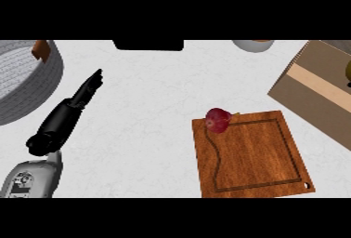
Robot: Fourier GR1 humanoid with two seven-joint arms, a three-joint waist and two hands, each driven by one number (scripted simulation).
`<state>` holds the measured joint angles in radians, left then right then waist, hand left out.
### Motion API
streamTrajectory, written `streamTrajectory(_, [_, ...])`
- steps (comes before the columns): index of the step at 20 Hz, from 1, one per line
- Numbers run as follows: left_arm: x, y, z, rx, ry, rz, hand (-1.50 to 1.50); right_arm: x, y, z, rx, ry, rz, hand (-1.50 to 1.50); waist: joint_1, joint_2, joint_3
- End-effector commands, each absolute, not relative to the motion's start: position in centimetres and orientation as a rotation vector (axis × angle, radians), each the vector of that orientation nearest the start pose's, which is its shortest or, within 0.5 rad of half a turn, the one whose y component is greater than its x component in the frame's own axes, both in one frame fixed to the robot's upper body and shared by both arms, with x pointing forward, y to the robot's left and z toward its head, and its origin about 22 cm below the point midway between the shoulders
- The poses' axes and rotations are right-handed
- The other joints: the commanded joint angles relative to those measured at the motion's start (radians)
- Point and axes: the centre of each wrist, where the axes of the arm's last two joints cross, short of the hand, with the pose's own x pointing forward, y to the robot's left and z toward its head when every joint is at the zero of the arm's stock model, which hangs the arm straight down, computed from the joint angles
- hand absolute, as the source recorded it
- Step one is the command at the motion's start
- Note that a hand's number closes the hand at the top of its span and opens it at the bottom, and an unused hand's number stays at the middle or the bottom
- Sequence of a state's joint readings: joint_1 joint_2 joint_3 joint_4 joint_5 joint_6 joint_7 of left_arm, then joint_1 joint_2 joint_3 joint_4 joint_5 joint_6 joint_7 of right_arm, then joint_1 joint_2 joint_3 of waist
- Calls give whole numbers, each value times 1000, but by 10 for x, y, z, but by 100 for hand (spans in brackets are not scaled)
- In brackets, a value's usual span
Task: Pick the lemon from the cutting board and place it in the cardboard box
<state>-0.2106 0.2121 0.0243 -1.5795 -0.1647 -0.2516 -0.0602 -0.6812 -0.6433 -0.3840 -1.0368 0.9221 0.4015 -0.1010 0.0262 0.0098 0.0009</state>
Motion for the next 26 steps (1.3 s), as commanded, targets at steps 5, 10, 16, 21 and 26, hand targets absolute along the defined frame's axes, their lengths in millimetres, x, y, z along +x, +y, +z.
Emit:
streamTrajectory(5, [287, 253, 80, 69, -1777, -554, 0, 369, -464, 172, -920, -1000, 1046, 150, 11, 1, 1])
streamTrajectory(10, [301, 270, 74, 82, -1778, -532, 0, 360, -491, 179, -724, -1071, 1128, -150, 2, 5, 1])
streamTrajectory(16, [294, 262, 72, 87, -1759, -540, 0, 369, -486, 183, -603, -1507, 893, -150, -5, -2, 2])
streamTrajectory(21, [289, 268, 68, 87, -1764, -529, 0, 370, -493, 165, -297, -1747, 295, -150, -12, -6, 3])
streamTrajectory(26, [295, 260, 67, 63, -1766, -545, 0, 351, -524, 185, -253, -1690, 22, -150, 2, 9, 2])
